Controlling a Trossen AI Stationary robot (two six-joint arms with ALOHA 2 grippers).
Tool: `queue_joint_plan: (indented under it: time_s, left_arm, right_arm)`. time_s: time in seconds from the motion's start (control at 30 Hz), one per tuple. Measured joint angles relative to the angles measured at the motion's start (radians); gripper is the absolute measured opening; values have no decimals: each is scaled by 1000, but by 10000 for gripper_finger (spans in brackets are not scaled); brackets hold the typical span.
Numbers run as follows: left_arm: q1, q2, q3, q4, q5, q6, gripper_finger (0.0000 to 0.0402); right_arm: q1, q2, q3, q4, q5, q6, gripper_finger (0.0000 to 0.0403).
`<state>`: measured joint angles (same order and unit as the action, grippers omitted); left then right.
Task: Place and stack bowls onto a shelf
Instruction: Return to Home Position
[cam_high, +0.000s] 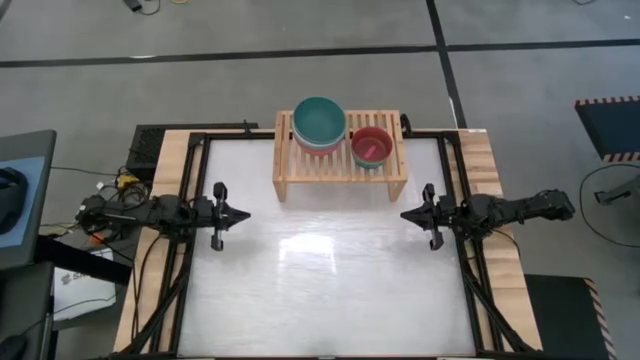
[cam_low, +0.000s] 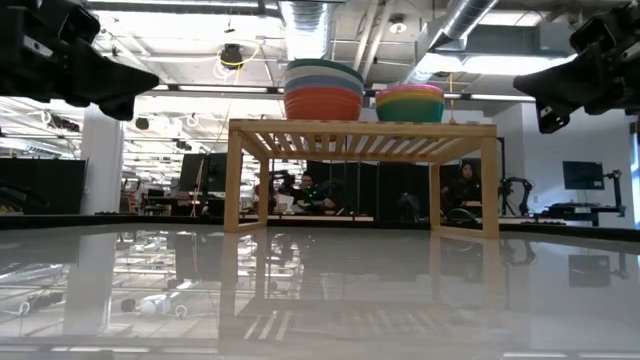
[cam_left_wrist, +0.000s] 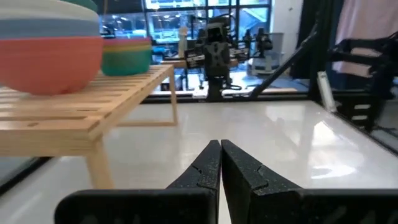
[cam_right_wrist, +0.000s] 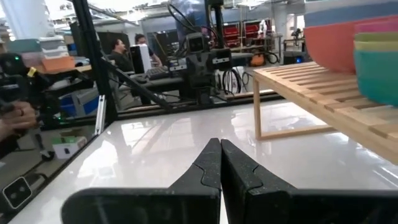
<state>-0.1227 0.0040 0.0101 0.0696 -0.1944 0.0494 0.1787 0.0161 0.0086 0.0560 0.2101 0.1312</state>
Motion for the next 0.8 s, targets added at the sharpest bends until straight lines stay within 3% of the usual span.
queue_joint_plan:
  time_s: [0.3,0.57,0.8]
  left_arm:
    - [-9,17,-1,-30,101,-31,0]
    - [26,65,-2,-11,-24,-10,0]
    - [38,61,-3,-2,-31,-37,0]
  right_arm:
    - [30,25,-1,-7,-10,-33,33]
    - [28,25,-2,-7,-8,-53,28]
    - [28,25,-2,-8,-7,-53,38]
